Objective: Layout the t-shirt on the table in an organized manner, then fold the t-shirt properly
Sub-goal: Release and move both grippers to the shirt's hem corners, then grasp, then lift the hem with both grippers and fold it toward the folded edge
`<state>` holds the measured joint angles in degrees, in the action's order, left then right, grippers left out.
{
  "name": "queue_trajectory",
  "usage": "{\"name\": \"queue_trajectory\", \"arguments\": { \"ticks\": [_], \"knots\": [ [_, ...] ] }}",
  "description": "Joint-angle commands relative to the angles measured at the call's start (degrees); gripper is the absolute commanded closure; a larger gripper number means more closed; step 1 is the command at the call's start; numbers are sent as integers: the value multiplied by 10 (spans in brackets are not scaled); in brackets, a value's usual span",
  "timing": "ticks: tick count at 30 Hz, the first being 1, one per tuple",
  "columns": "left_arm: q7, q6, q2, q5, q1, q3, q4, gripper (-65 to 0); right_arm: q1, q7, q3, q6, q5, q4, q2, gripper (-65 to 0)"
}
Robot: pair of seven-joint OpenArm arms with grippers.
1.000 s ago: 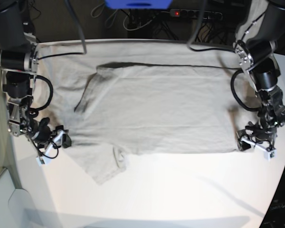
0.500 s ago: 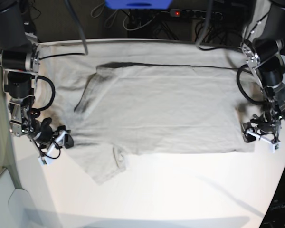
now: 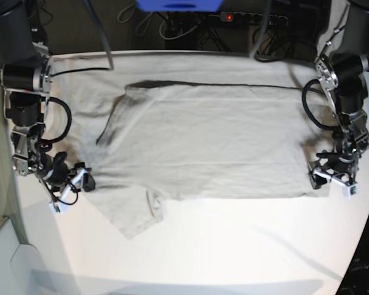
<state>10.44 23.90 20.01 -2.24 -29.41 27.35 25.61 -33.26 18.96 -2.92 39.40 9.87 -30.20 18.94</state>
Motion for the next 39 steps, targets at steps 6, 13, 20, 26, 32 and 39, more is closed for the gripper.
{"name": "queue_trajectory", "arguments": {
  "ticks": [6, 13, 20, 26, 32, 39],
  "knots": [
    [35, 6, -4, -2, -6, -45, -1, -25, 1, 26, 1, 6, -11, 0, 4, -108],
    [57, 7, -3, -3, -9, -45, 6, -2, -5, 27, -1, 6, -10, -10, 11, 0],
    [169, 8, 1, -50, 13, -12, 122, -5, 38, 75, -6, 6, -8, -147, 22, 0],
    [238, 8, -4, -60, 60, 12, 246, -5, 134, 126, -53, 6, -8, -341, 17, 0],
    [304, 12, -12, -60, 69, 48, 320, -5, 216, 160, -56, 6, -8, -508, 17, 0],
    [383, 13, -28, -60, 115, 76, 449, -5, 316, 177, -84, 6, -8, -668, 17, 0]
  ]
}}
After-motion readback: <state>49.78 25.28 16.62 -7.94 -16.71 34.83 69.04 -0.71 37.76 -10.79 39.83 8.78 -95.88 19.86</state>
